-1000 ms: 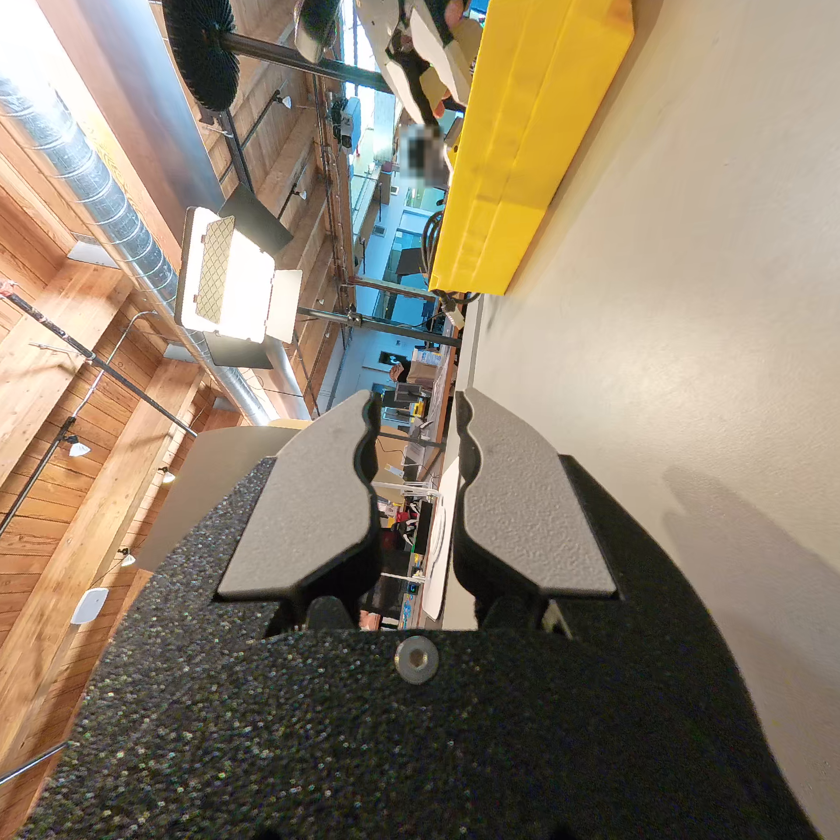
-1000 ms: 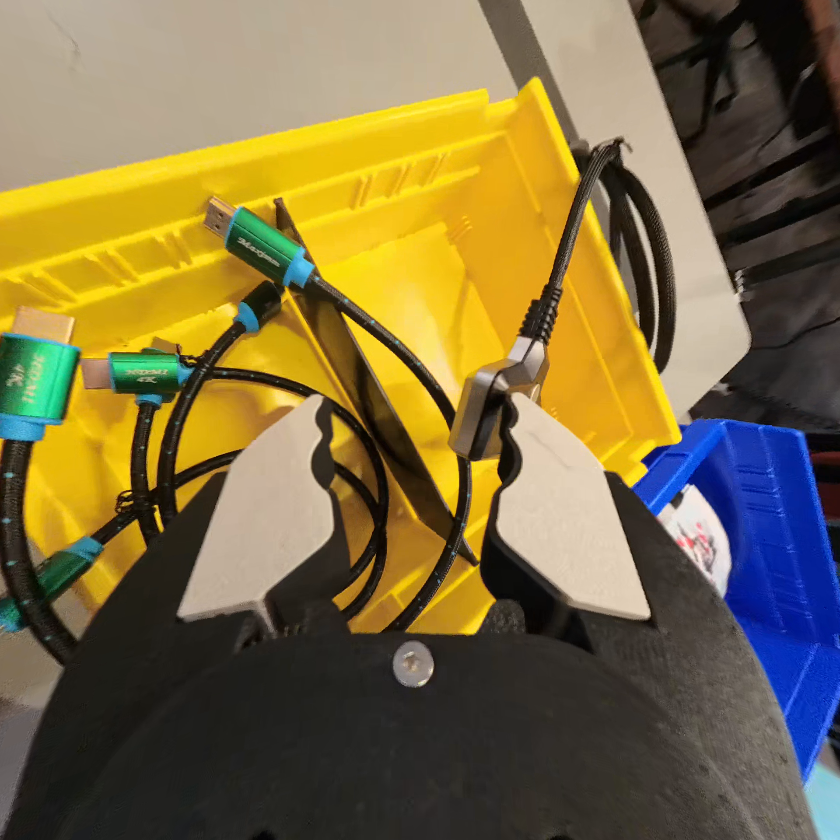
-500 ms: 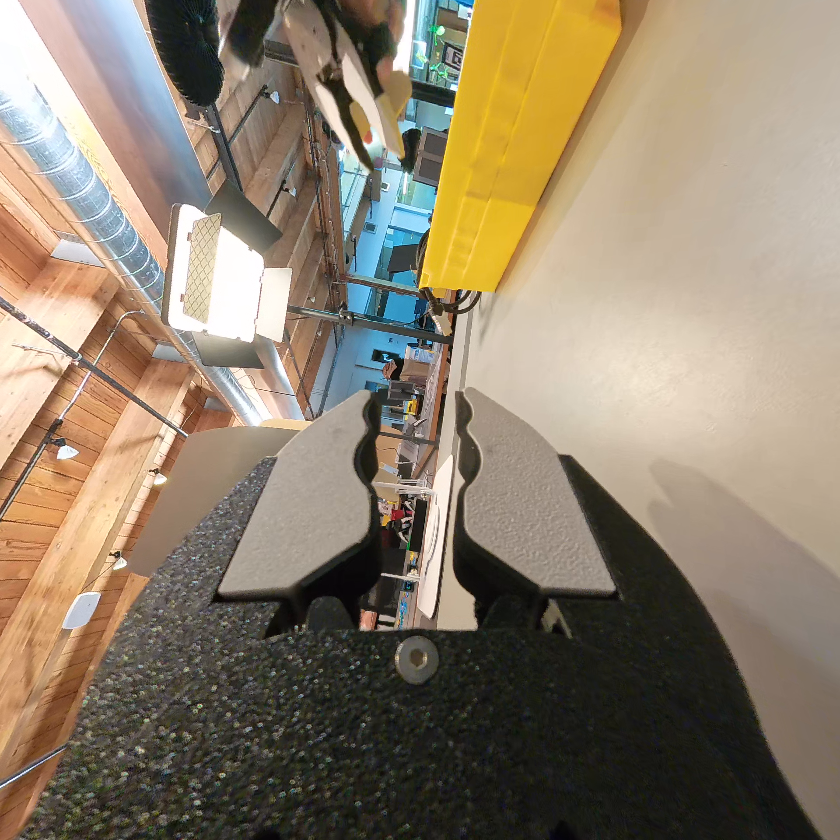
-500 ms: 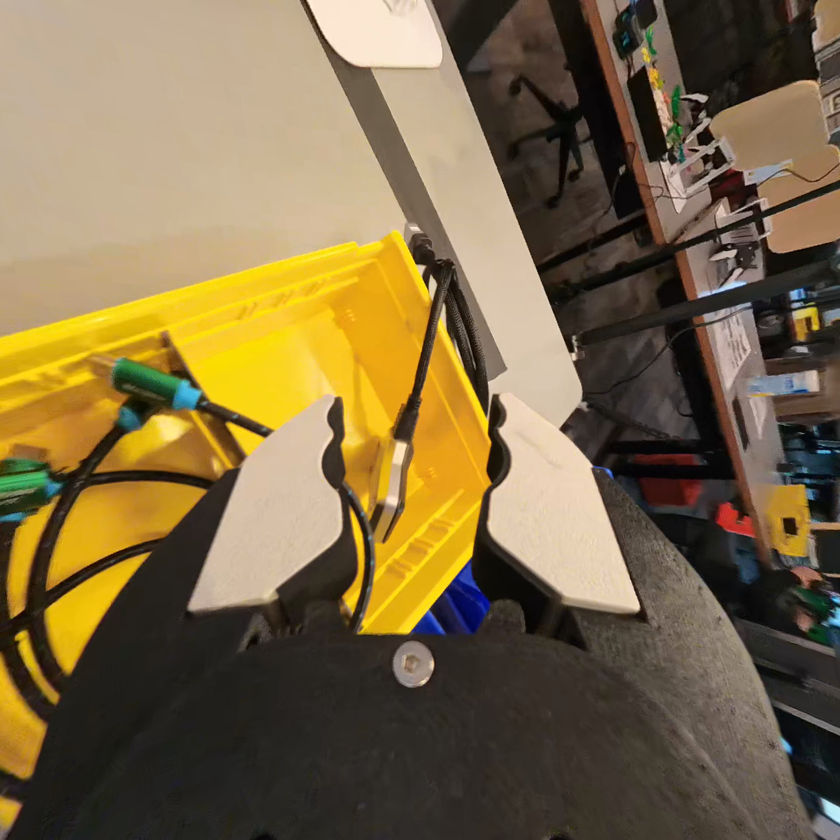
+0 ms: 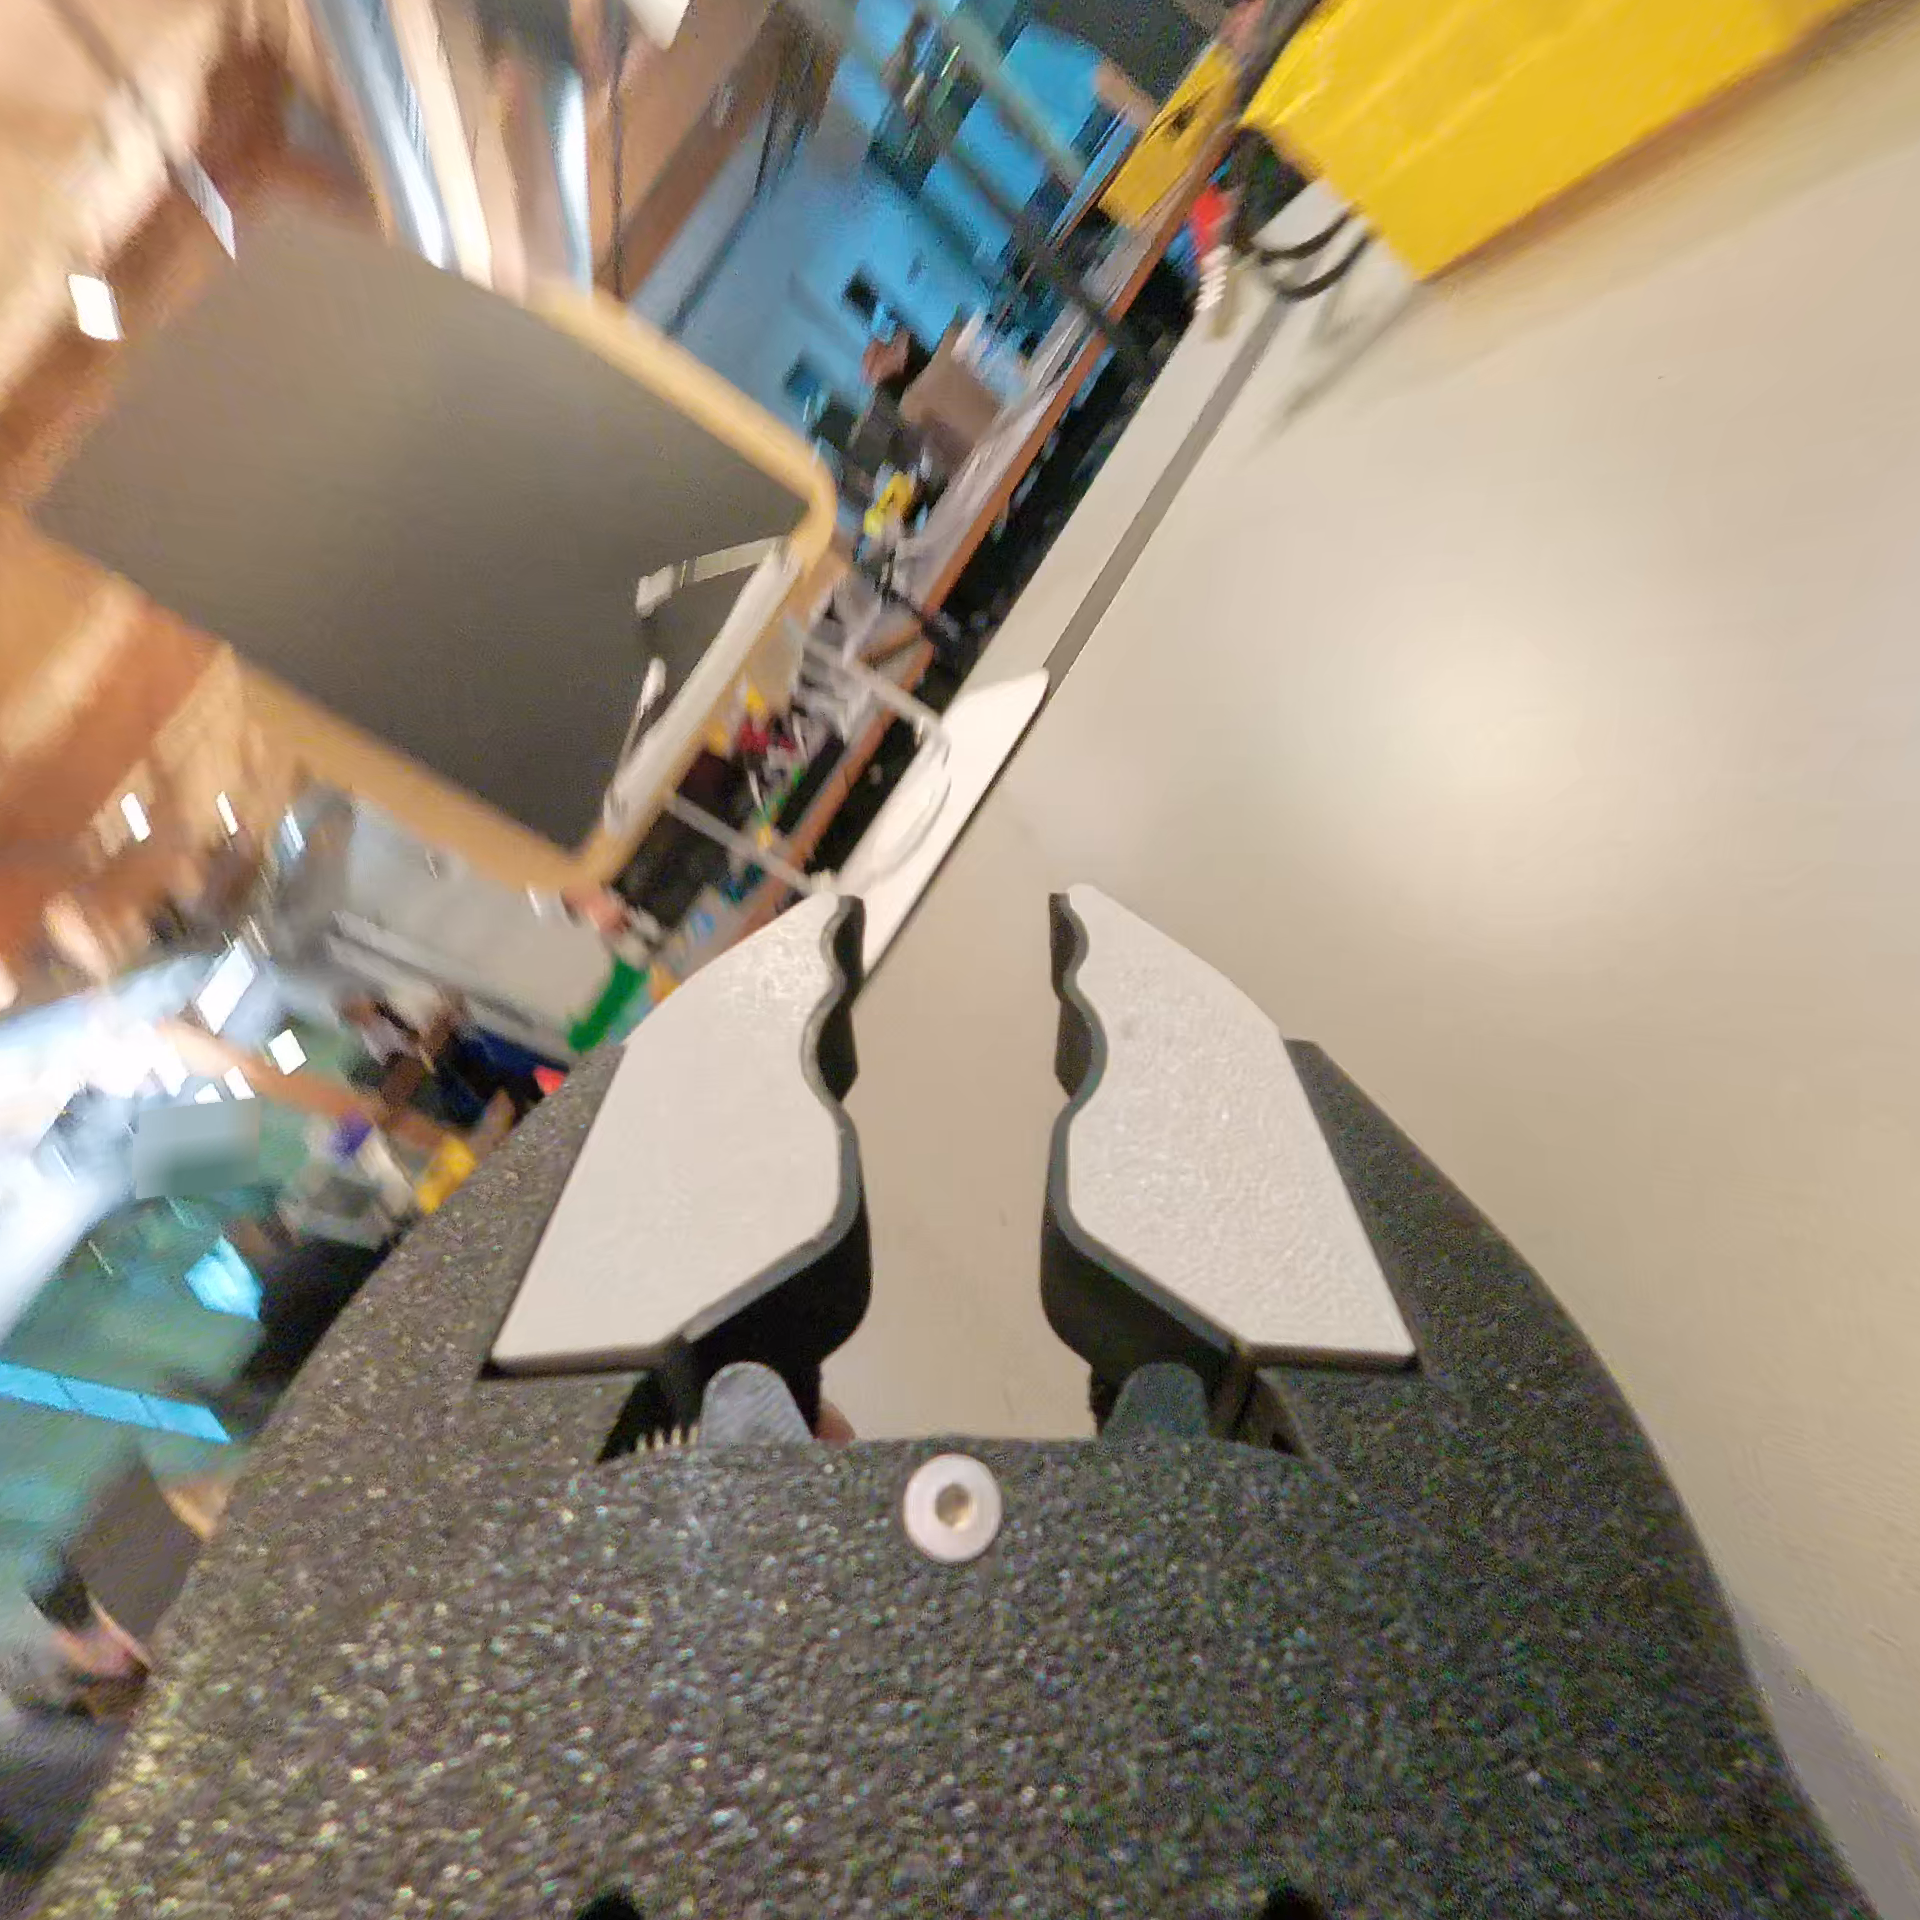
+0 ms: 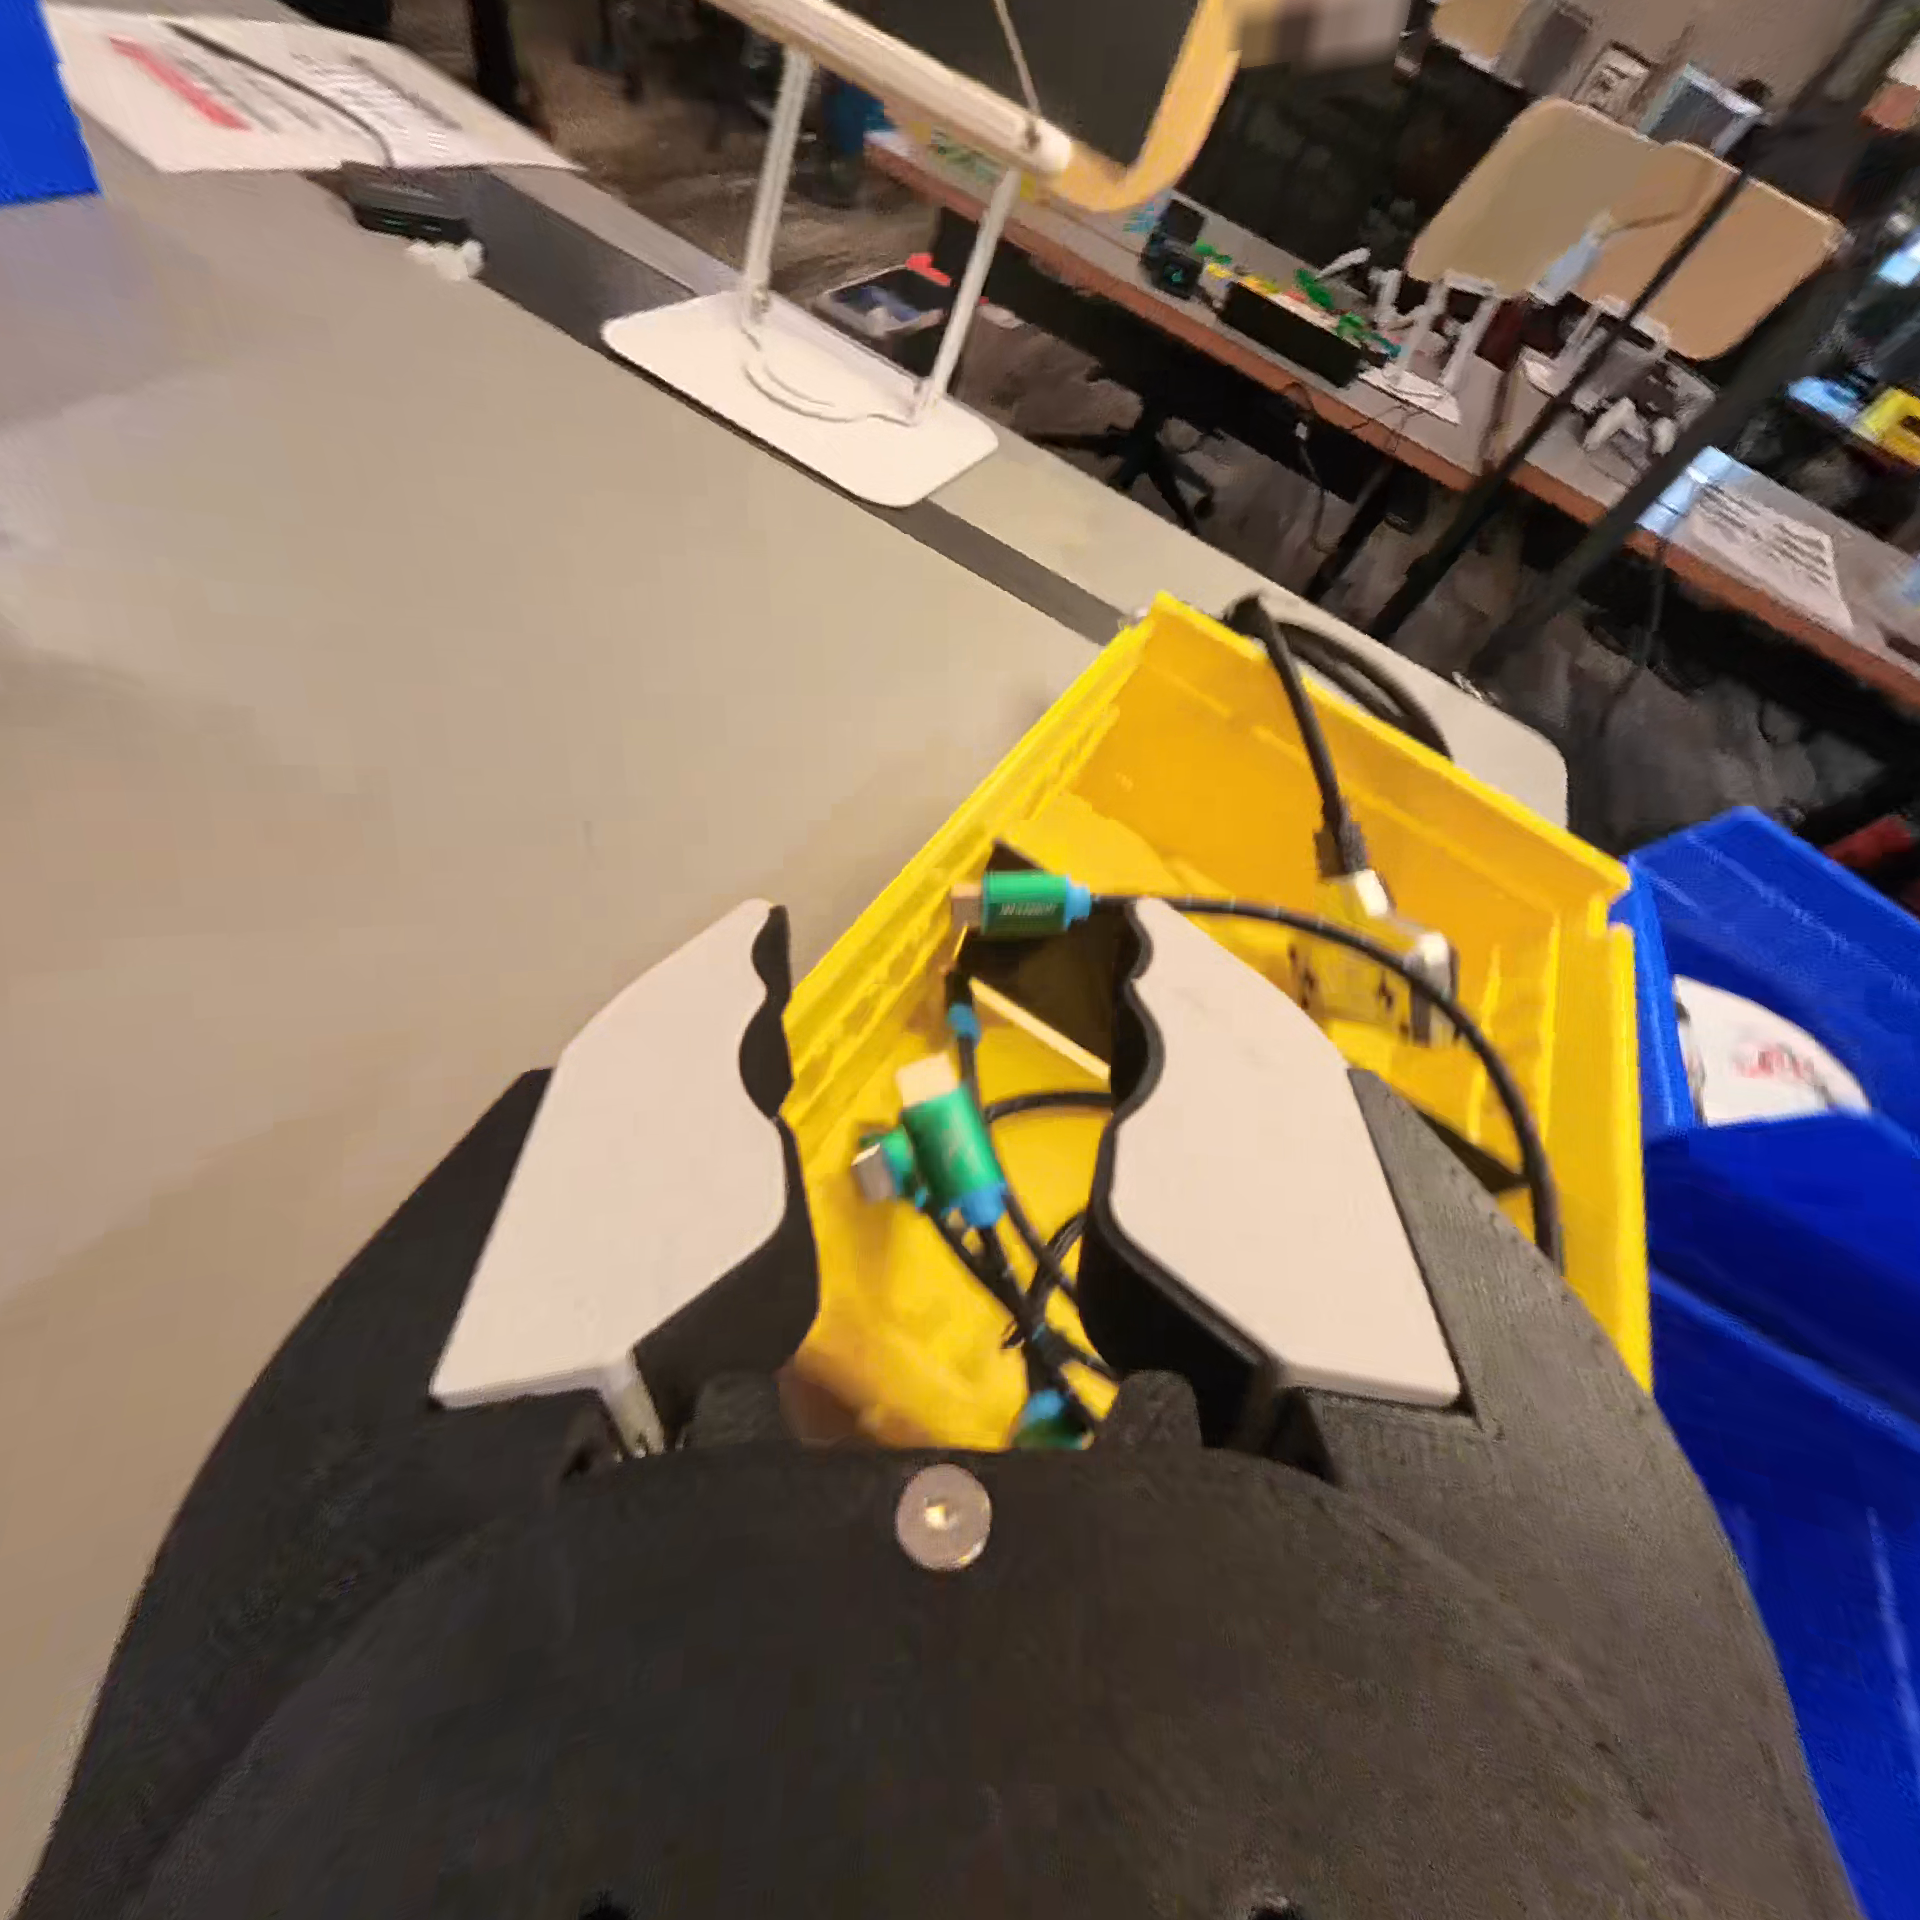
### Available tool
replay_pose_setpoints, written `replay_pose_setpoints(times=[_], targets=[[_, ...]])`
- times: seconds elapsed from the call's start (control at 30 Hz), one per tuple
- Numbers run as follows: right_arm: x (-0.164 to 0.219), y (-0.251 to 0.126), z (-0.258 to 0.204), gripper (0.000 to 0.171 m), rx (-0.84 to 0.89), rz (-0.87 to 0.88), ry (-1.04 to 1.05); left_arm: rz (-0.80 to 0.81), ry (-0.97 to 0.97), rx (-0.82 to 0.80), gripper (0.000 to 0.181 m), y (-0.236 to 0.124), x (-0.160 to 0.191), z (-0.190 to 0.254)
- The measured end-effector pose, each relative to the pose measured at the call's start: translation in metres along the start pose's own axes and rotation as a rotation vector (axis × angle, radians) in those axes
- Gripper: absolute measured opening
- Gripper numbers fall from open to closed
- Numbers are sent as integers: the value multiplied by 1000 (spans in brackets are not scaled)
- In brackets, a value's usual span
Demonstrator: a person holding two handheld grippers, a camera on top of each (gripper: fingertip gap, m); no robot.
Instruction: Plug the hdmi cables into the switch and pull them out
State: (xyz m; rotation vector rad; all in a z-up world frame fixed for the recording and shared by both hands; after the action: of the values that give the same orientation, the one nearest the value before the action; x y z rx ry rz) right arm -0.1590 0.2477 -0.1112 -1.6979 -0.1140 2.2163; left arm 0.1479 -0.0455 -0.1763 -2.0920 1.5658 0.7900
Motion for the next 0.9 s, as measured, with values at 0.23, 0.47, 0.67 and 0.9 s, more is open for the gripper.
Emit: replay_pose_setpoints(times=[0.23, 0.47, 0.67, 0.9], targets=[[36, -19, -41, 62, 164, -59, -45, -224, -483, -458, 49, -91, 30, -55], [44, 3, -61, 53, 202, -110, -53, -551, -441, -730, 71, -171, 60, -91], [63, 27, -62, 31, 268, -159, -39, -625, -653, -581, 76, -166, 105, -94], [67, 28, -64, 15, 257, -123, -71, -641, -603, -423, 5, -152, 109, -73]])
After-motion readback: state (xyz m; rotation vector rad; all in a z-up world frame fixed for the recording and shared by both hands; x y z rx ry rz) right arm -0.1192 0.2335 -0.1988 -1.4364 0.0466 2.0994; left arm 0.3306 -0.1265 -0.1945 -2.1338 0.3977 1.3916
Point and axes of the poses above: each gripper's, where its closed fingertips meet, y out along the fingers, x out of its underside, z = x × y across the jaws, the point moved 6 cm from there along -y, back along the fingers, and after that the axes turned 7 degrees about z, right-handed, at the moved point
